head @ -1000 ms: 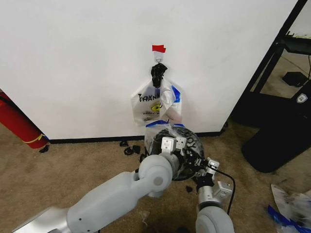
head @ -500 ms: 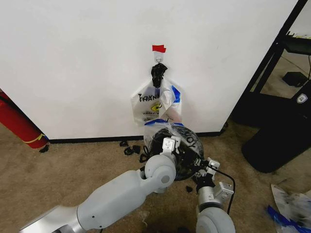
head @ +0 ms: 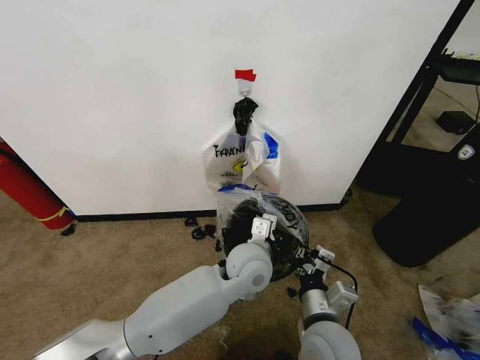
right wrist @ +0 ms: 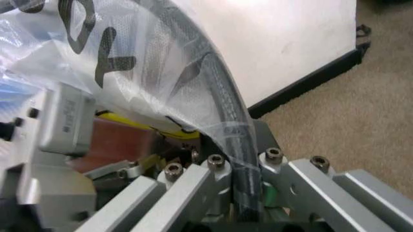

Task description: Pick up the garbage bag from the wall and place it over the trash bin.

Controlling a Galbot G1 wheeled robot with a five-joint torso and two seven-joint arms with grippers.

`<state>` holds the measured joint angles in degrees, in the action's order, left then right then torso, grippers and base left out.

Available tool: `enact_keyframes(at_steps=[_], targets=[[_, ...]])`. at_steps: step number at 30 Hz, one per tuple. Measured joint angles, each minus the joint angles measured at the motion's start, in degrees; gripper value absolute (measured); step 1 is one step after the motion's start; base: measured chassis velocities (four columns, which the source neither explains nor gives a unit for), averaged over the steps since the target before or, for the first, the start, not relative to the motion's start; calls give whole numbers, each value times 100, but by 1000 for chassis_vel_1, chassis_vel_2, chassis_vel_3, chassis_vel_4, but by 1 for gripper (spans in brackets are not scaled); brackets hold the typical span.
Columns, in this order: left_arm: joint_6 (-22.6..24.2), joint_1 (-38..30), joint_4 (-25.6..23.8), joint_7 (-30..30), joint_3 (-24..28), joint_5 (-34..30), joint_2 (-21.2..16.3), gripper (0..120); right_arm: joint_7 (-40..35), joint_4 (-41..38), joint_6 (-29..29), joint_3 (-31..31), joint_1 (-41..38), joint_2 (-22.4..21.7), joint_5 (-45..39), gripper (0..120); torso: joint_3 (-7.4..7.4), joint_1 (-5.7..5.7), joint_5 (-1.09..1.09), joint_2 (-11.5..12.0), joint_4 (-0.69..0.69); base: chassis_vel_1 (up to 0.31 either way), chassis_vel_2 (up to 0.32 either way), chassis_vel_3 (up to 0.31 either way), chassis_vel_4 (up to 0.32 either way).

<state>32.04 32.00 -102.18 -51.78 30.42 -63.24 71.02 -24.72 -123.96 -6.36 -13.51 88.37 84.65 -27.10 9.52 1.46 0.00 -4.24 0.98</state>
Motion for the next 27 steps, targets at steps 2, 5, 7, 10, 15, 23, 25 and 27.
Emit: enact_keyframes(at_steps=[2,5,7,10,15,23,25,27], targets=[[4,7,70,13,11,72,3,0,2,-40,-22,-2,22,4,-72,0,0,0,0,0,0,0,0,0,0],[-35,24,165,51,13,166,24,0,10,-94,-53,-1,68,10,-179,0,0,0,0,0,0,0,0,0,0],[-45,29,179,60,13,185,29,0,12,-101,-59,-1,76,10,-203,0,0,0,0,0,0,0,0,0,0],[-59,60,220,81,13,275,28,0,-2,-122,-137,-3,104,11,-445,0,0,0,0,0,0,0,0,0,0],[-31,116,46,83,10,283,-104,0,-84,-103,-183,-61,40,-8,-581,0,0,0,0,0,0,0,0,0,0],[-36,204,-737,81,-67,181,-565,0,-265,30,-273,-234,-158,-74,-830,0,0,0,0,0,-1,0,0,0,0],[-170,220,-820,179,-100,212,-593,0,-287,48,-282,-245,-178,-71,-869,0,0,0,0,0,-1,0,0,0,0],[-211,222,-823,207,-104,231,-591,0,-289,49,-283,-244,-180,-69,-872,0,0,0,0,0,-1,0,0,0,0]])
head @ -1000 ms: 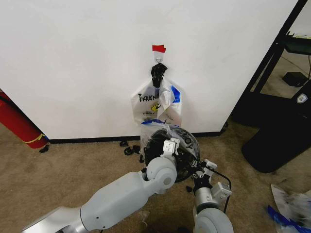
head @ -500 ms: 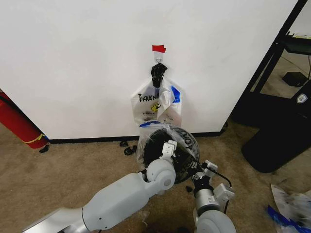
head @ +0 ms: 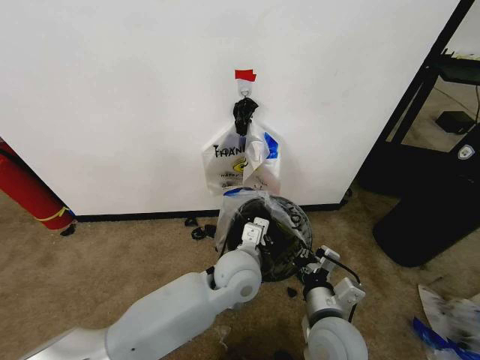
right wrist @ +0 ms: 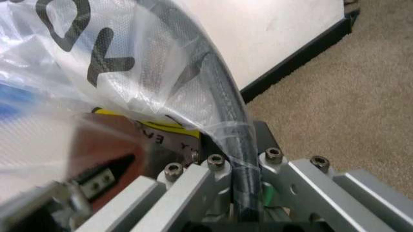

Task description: Pick up the garbage bag from the wall and place it over the trash bin.

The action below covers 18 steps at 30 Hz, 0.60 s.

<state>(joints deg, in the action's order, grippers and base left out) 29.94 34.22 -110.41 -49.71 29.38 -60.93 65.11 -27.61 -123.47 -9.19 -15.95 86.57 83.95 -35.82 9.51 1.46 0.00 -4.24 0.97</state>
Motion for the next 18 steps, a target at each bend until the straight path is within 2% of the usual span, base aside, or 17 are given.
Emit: enact_keyframes(at_steps=[1,5,18], targets=[[-263,6,49,154,-8,177,57,0,-4,8,-6,10,-3,11,-12,0,0,0,0,0,0,0,0,0,0],[-552,-4,284,263,41,383,272,0,-6,0,-11,41,24,25,-11,0,0,0,0,0,1,0,0,0,0],[-478,-134,903,222,262,495,669,0,52,-80,3,157,101,51,217,0,0,0,1,0,1,0,0,0,0]])
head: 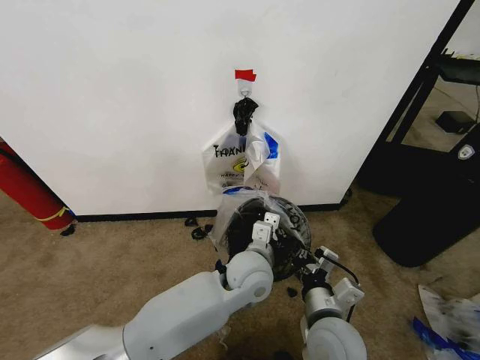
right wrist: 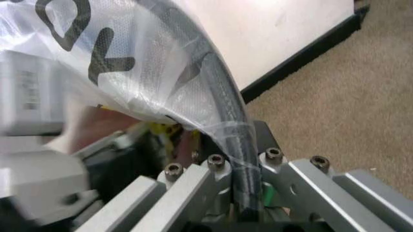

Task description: Pick up the garbage bag from the wall and place it over the trash bin.

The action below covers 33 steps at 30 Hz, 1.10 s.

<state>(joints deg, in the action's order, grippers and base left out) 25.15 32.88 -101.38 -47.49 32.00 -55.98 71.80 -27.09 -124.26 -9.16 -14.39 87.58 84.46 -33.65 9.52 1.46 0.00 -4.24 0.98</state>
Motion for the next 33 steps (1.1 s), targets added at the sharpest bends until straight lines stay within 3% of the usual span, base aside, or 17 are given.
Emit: enact_keyframes(at_steps=[7,21,33], targets=[[98,-54,243,-55,38,-42,47,0,230,3,176,88,113,-15,538,0,0,0,0,0,0,0,0,0,0],[89,-42,365,-67,9,-20,22,0,353,-19,270,148,285,2,724,0,0,0,0,0,1,0,0,0,0],[95,162,-650,-57,7,-228,-541,0,107,209,140,-93,-20,-24,188,0,0,0,-1,0,0,0,0,0,0]])
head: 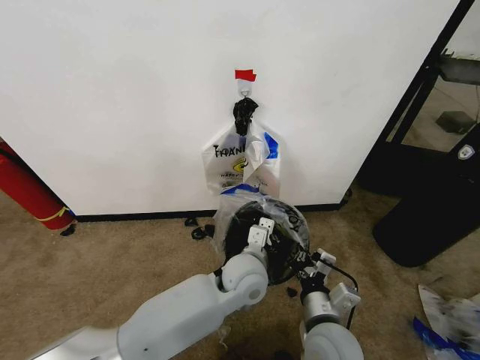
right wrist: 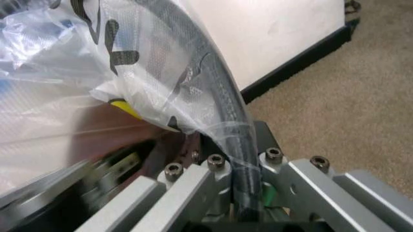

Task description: Pick up the garbage bag from the wall and place it over the trash bin.

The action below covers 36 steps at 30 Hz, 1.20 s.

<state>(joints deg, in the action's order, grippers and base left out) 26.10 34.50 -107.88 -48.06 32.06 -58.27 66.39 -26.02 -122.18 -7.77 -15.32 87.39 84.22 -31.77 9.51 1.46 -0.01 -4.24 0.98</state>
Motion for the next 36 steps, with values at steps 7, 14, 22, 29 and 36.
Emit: enact_keyframes(at_steps=[7,14,22,29,36], targets=[[-520,52,-238,182,-94,249,-38,0,-47,19,-40,7,-31,22,-109,0,0,0,0,0,0,0,0,0,0],[-579,-24,-47,200,-30,315,146,0,-55,-1,-44,33,-18,20,-101,0,0,0,1,0,0,0,0,0,0],[-586,-114,538,198,51,429,455,0,-38,-163,-46,80,61,-10,-87,0,0,0,1,0,1,0,0,0,0],[-697,-164,885,197,41,484,552,0,-25,-186,-46,91,88,-23,-90,0,0,0,1,0,0,0,0,0,0],[-530,-144,656,194,35,353,410,0,-29,-79,-46,42,-26,-18,-117,0,0,0,0,0,0,0,0,0,0]])
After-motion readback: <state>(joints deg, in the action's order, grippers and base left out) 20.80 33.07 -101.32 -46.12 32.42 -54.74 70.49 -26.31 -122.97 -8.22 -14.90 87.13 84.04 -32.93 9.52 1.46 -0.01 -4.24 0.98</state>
